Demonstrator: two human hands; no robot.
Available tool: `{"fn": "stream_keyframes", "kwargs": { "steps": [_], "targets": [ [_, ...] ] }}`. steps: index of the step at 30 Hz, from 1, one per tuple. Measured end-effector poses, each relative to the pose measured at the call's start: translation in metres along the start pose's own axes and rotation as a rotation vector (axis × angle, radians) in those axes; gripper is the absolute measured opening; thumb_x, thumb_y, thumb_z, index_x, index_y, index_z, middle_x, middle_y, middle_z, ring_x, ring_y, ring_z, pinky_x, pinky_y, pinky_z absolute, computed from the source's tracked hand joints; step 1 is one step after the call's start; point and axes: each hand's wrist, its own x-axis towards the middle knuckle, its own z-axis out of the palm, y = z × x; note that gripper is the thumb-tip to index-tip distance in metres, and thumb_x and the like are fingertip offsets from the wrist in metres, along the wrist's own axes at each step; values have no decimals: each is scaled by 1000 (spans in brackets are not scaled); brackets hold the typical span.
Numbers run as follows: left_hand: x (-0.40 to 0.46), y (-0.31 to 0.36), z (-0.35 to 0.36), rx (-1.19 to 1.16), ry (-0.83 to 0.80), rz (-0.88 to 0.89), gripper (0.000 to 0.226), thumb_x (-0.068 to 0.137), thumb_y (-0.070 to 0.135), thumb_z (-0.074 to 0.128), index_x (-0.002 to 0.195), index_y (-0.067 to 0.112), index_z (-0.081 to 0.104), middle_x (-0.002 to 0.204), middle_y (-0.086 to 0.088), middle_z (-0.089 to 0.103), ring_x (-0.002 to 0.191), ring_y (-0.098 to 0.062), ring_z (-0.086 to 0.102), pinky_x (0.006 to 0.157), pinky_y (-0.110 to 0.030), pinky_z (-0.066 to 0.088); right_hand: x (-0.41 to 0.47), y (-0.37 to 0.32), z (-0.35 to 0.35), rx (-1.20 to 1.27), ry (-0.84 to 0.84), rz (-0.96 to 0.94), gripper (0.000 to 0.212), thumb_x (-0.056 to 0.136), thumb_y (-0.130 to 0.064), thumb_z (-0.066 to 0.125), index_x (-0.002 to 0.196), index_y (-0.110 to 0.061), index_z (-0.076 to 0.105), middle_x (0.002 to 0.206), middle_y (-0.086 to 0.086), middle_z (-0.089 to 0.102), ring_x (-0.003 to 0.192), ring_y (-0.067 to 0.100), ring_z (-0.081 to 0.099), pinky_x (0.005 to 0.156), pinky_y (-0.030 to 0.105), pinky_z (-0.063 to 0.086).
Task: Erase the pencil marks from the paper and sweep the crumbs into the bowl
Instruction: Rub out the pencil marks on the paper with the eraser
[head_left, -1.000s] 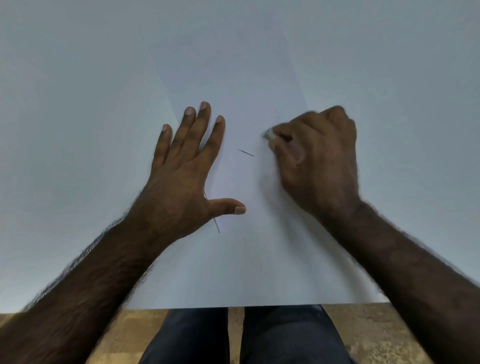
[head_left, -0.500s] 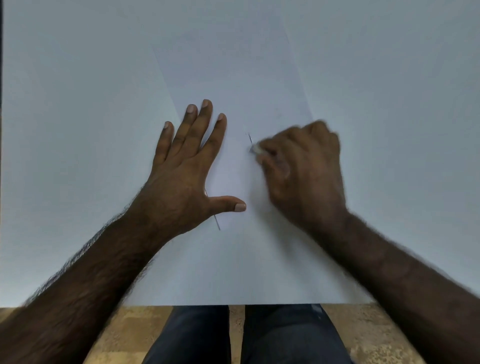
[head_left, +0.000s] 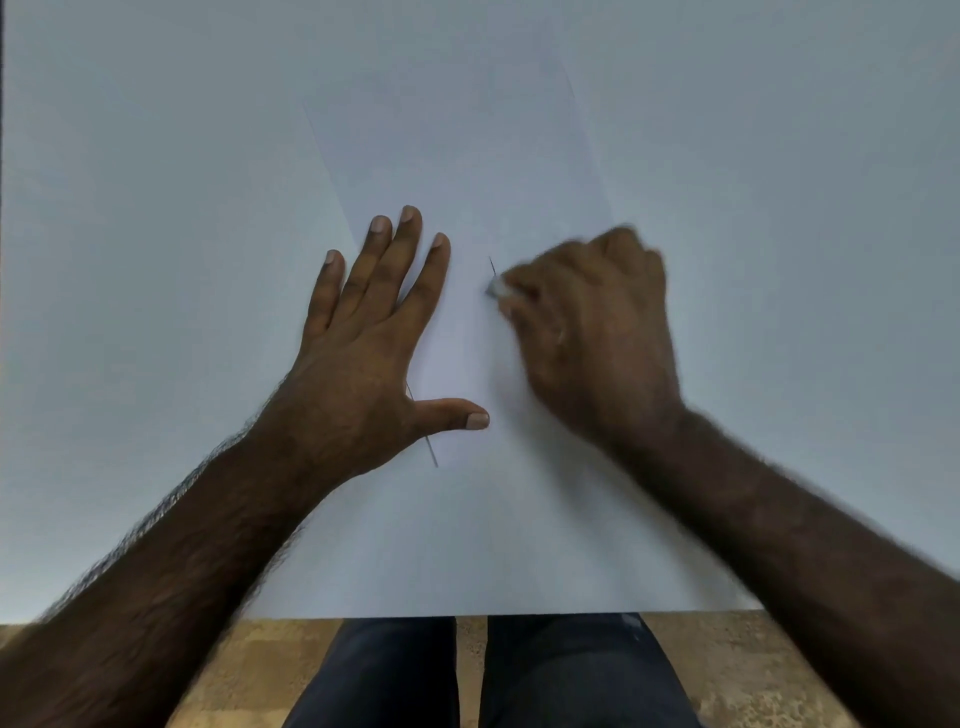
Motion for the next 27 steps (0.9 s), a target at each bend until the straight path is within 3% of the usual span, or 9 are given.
{"fn": "stream_keyframes", "kwargs": {
  "steps": [5, 10, 13, 16, 19, 23, 27],
  "targets": [
    [0, 1, 3, 6, 28, -8, 130, 71, 103, 31, 170, 27, -6, 176, 5, -23, 161, -12, -26, 128, -38, -19, -35, -23, 4, 76, -82, -174, 17, 92, -21, 74, 108, -17, 78, 99, 4, 73, 91, 35, 60, 78, 45, 42],
    [1, -2, 2, 22, 7, 6, 131, 71, 101, 36, 170, 27, -9, 176, 4, -24, 161, -14, -26, 129, -42, -17, 24, 7, 8, -45, 78, 8, 18, 104, -30, 64, 107, -22, 79, 97, 0, 73, 95, 35, 60, 80, 46, 43],
    [1, -1, 2, 21, 4, 1, 132, 70, 100, 37, 170, 28, -9, 176, 5, -25, 161, -13, -27, 129, -41, -18, 17, -1, 10, -18, 61, 44, 17, 104, -28, 64, 108, -21, 79, 99, 1, 74, 96, 34, 60, 82, 45, 41],
    [0, 0, 3, 12, 22, -8, 128, 73, 97, 40, 170, 28, -8, 176, 5, -24, 161, -12, -26, 130, -40, -17, -21, -28, 13, 52, -23, -96, 15, 97, -20, 72, 110, -17, 79, 101, 5, 75, 94, 35, 61, 82, 45, 41],
    [0, 0, 4, 12, 29, -7, 127, 74, 97, 38, 170, 27, -7, 177, 4, -22, 161, -12, -25, 129, -39, -17, -27, -26, 16, 88, -36, -183, 16, 103, -24, 68, 109, -14, 79, 100, 6, 74, 91, 34, 61, 79, 45, 44],
    [1, -1, 2, 33, 18, -7, 133, 69, 101, 37, 170, 27, -6, 177, 2, -21, 162, -15, -23, 127, -37, -20, 20, -5, 19, -7, 84, -70, 20, 105, -30, 66, 108, -16, 80, 98, 4, 75, 94, 34, 62, 80, 45, 44],
    [1, -1, 2, 23, 8, -8, 133, 69, 101, 39, 170, 27, -8, 176, 4, -23, 161, -13, -26, 129, -40, -18, 22, 5, 12, 95, 78, -16, 20, 106, -31, 65, 107, -17, 80, 97, 1, 74, 92, 32, 62, 81, 49, 47]
  ]
}}
